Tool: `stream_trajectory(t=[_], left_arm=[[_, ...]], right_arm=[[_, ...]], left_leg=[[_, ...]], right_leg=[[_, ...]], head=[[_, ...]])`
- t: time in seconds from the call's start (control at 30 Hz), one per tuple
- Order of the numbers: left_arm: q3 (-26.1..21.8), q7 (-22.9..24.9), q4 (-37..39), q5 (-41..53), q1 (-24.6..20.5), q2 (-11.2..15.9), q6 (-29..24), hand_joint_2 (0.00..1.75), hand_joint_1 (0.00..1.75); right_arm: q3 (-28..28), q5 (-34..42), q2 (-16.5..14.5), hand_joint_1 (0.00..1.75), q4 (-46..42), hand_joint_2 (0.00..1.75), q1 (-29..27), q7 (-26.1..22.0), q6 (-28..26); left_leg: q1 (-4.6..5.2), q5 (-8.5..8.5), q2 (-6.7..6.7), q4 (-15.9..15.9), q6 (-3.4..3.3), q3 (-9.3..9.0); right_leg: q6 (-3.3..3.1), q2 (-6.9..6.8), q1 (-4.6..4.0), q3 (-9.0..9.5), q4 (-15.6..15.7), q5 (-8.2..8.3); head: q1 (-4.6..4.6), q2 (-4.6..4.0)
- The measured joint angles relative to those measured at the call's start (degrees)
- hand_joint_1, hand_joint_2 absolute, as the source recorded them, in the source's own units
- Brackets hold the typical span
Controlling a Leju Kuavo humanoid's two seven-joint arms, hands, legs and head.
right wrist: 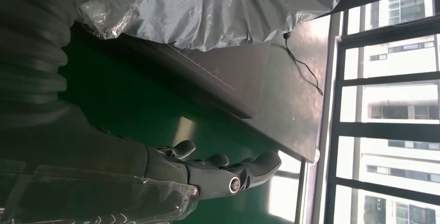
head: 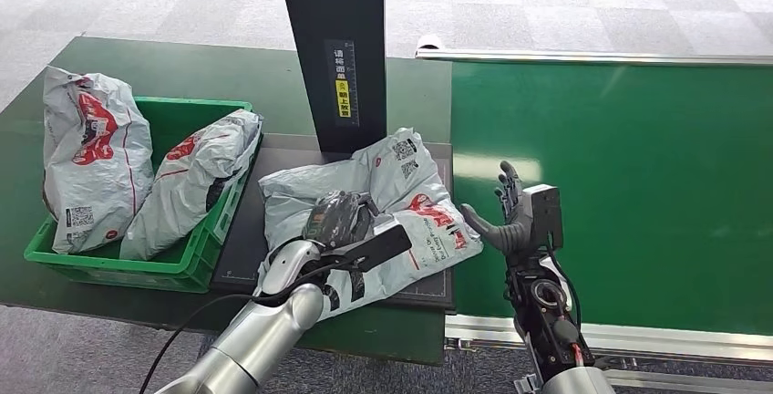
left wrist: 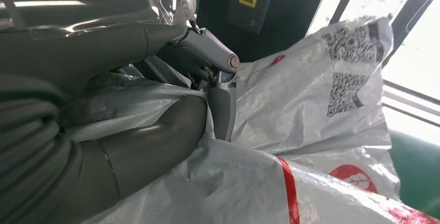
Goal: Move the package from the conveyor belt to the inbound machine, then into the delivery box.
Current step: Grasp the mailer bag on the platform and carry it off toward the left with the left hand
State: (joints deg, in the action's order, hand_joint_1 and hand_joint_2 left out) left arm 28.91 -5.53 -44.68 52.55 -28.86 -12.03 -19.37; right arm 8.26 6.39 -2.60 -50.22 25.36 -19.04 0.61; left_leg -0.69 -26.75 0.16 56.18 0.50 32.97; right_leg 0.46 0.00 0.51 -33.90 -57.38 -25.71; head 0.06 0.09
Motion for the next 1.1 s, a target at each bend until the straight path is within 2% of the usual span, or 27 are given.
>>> stream_trajectory(t=[0.07,0.2,0.33,0.47,0.7,0.97,1.1], left_arm=[[-0.4,-1.6,-1.1,-1.2,0.7,0.0,-3.4,1.75,1.75],[-1.9,-7.0,-6.2,-5.2,2.7,0.5,-13.4,1.75,1.75],[-4.7,-17.0,-15.2,-9.3,5.6,0.8,-20.0,1.75,1.75],[-9.6,-25.9,-25.0,-8.4,8.7,-0.9,-20.7,1.75,1.75],[-18.2,-32.3,-36.8,-4.2,11.9,-5.0,-20.7,1.75,1.75],[-27.6,-34.3,-45.1,2.0,12.7,-5.9,-20.7,1.75,1.75],[-30.4,-34.4,-46.8,3.1,12.6,-6.1,-20.7,1.75,1.75]], right_arm=[[0.0,-0.1,0.0,0.00,0.1,1.75,0.0,0.1,0.0],[0.0,0.0,0.1,0.00,0.2,1.75,0.0,0.1,0.0],[0.0,0.4,0.2,0.00,0.2,1.75,-0.1,-0.3,0.0],[0.0,1.0,0.5,0.00,0.2,1.75,-0.2,-0.9,-0.2],[0.1,1.2,1.0,0.00,0.2,1.75,-0.7,-1.4,-0.2],[0.2,1.2,1.1,0.00,0.2,1.75,-1.1,-1.5,-0.3],[0.3,1.2,1.1,0.00,0.1,1.75,-1.3,-1.5,-0.3]], left_leg=[[0.00,0.00,0.01,0.0,0.00,0.00],[0.00,0.00,0.01,0.0,0.00,0.00],[0.00,-0.01,0.02,0.0,0.01,0.01],[0.00,-0.02,0.02,0.0,0.01,0.02],[0.00,-0.02,0.02,0.0,0.00,0.01],[-0.02,-0.01,0.05,0.0,0.01,0.00],[-0.01,-0.01,0.05,0.0,0.01,0.00]], right_leg=[[0.00,0.00,0.00,0.00,0.0,0.00],[0.00,0.00,0.00,-0.02,0.0,0.00],[-0.01,0.00,-0.01,-0.04,0.0,-0.01],[-0.01,0.01,0.00,-0.04,0.0,-0.02],[0.00,0.00,0.00,-0.03,0.0,-0.01],[-0.01,0.01,-0.03,-0.04,0.0,-0.01],[-0.01,0.01,-0.02,-0.03,0.0,-0.01]], head=[[-0.01,0.00],[-0.01,0.00],[-0.01,0.00],[0.00,0.00],[0.00,0.00],[-0.01,0.00],[0.00,0.00]])
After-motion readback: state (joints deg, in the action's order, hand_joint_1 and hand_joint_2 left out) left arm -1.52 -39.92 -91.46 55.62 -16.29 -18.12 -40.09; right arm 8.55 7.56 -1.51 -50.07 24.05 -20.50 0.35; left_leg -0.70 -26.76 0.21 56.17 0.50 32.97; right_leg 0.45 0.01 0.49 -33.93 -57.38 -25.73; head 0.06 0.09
